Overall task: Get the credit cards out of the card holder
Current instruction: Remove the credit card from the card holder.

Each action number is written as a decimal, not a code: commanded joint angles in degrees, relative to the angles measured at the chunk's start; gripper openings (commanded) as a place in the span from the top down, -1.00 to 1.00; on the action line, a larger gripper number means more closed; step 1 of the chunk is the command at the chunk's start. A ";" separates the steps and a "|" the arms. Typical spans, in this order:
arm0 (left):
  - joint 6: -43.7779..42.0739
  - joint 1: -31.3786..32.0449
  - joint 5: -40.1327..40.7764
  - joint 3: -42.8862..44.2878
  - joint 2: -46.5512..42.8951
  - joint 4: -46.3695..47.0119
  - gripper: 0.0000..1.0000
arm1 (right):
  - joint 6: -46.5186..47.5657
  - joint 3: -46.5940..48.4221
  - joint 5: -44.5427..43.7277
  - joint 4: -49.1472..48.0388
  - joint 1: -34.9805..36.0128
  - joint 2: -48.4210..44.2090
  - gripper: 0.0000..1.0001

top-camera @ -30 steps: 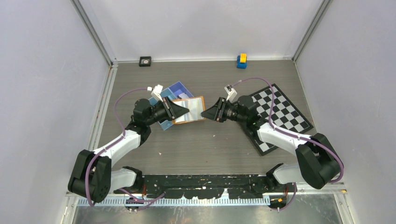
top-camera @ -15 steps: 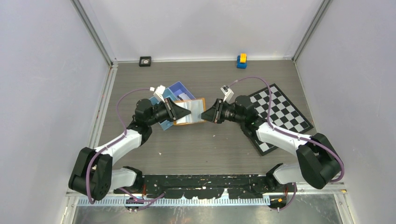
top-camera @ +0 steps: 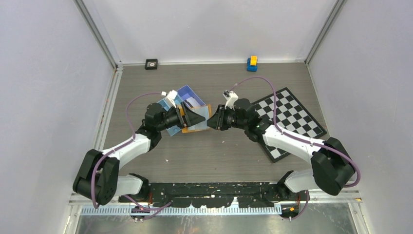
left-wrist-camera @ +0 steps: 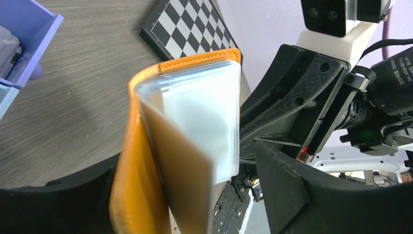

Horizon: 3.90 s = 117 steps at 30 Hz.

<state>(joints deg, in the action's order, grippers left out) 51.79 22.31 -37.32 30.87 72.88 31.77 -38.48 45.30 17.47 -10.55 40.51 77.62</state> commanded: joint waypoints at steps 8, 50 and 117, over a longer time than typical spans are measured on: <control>-3.96 1.95 1.61 4.26 -0.12 -3.83 -0.70 | 5.96 6.78 -5.83 4.83 6.42 3.13 0.99; 1.08 -6.37 0.98 -0.93 -5.54 -0.57 -0.99 | -0.20 1.21 0.88 -2.57 -0.11 -0.99 0.99; -13.00 -1.04 23.37 10.71 -3.41 -36.39 -0.02 | 1.50 -0.85 -17.13 5.18 0.84 -10.78 0.99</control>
<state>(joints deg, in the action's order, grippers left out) 38.11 25.12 -13.13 42.61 70.15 -3.70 -37.41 43.27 5.19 -3.07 41.89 69.97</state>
